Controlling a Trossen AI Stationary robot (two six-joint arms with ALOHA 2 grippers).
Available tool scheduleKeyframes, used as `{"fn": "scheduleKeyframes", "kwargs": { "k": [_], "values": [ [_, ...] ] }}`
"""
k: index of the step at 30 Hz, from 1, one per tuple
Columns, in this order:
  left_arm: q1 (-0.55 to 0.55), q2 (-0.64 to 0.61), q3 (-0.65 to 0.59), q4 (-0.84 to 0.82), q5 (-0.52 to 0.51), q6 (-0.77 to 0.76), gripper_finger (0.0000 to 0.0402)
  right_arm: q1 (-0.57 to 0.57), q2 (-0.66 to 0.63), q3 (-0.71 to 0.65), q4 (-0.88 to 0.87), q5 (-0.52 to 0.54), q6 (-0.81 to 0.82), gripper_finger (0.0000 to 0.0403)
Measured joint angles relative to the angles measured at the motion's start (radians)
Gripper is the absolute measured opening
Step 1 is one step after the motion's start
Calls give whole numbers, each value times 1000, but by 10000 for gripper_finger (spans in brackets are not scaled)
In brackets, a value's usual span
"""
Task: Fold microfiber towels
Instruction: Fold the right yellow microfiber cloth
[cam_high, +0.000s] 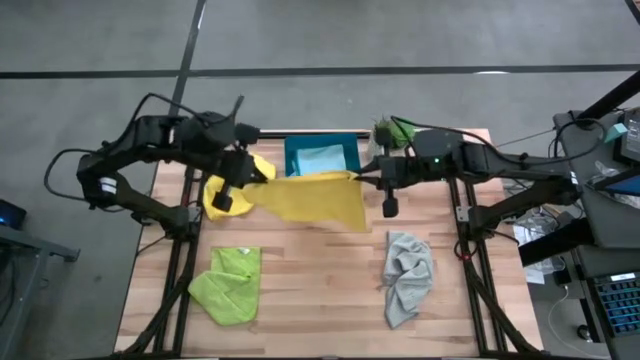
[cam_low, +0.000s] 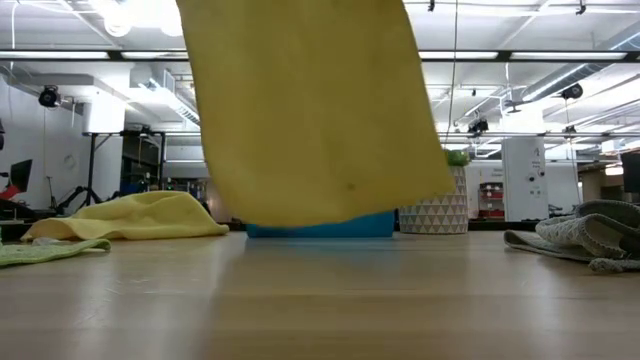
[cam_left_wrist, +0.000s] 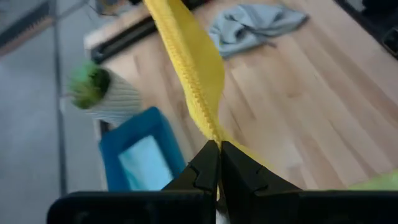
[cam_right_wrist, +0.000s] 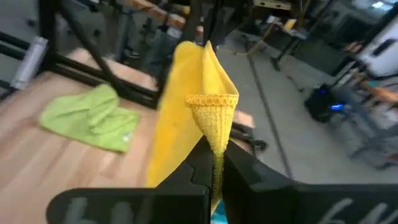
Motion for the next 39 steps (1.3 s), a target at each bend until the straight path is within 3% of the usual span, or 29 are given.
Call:
{"fn": "scheduleKeyframes", "kwargs": {
  "k": [4,9,13,18,26,30,36,39],
  "values": [
    [1,21,52,-17,-67,25,0,-7,12,35,-27,54,-27,8],
    [-6,24,41,-39,-42,-43,0,2,16,17,-116,42,25,8],
    [-70,25,-48,-23,28,-153,0,46,16,-40,-164,-6,110,8],
    [-221,28,-208,86,39,-297,0,152,19,-149,-161,-59,226,8],
    [-456,30,-504,510,42,-561,0,351,21,-347,-15,-73,491,8],
    [-542,56,-649,784,47,-683,0,437,24,-446,109,-136,643,8],
    [-612,165,-779,1097,76,-814,0,517,83,-570,353,-264,865,8],
    [-621,238,-807,1193,107,-888,0,529,140,-591,388,-303,960,8]
  ]
}}
